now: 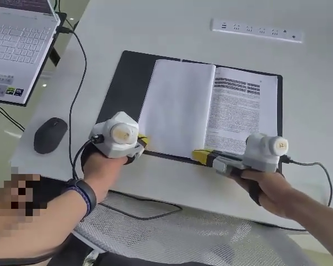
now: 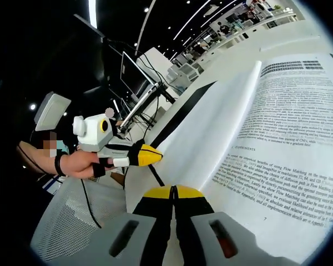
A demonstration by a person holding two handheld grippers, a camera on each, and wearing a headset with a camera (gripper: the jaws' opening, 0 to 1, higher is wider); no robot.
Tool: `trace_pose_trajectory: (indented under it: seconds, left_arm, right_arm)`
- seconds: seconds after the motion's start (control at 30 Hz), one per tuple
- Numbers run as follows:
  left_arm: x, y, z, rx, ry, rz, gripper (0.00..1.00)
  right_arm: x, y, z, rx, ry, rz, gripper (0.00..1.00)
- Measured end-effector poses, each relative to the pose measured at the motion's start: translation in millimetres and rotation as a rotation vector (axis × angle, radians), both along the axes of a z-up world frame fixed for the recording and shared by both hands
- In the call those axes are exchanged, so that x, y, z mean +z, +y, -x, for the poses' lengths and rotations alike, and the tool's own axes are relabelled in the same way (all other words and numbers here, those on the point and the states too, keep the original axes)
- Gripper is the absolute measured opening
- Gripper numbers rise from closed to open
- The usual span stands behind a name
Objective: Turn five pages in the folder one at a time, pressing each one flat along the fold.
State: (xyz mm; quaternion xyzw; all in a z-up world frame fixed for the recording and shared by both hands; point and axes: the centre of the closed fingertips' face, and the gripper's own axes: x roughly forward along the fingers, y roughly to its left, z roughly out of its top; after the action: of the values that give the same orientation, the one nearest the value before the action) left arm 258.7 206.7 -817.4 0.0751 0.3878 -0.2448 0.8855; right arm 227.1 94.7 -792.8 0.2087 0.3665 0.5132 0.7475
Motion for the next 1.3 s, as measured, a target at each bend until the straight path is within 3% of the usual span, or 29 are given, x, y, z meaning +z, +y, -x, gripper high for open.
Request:
trace_pose_trajectory:
  seconds: [0.33,0.5,0.67,0.73,0.83,0.97,1.3]
  left_arm:
    - [-0.2,-1.2,0.4,0.023,0.024,0.002,0.0]
    - [1.3,-2.1,1.2,0.036,0.042,0.013,0.0]
    - [2.9,-8.8,6.7,0.013,0.056,-0.001,0.04]
    - [6.4,-11.0,9.3,0.01,0.051,0.005,0.06]
    - [14.1,-14.6,11.9,0.026,0.045,0.047,0.1]
    - [26.5,-16.9,13.2,0.025,0.022,0.075,0.16]
    - [44.6,-10.3,13.5,0.024,-0.012,0.089,0.26]
  right_arm:
    - [-9.8,-9.6,-6.7,-0.009,0.006,0.053,0.0]
    - [-7.7,-15.8,-15.8,-0.073,0.025,0.066,0.0]
    - [6.0,-25.0,-19.2,-0.1,-0.025,0.068,0.0]
    - [12.4,-31.3,-18.8,-0.107,-0.045,0.077,0.04]
    - [15.7,-41.5,-19.7,-0.115,-0.075,0.11,0.11]
    - [26.8,-58.3,-22.6,-0.158,-0.113,0.128,0.14]
    - [42.0,-97.1,-28.5,-0.252,-0.143,0.162,0.26]
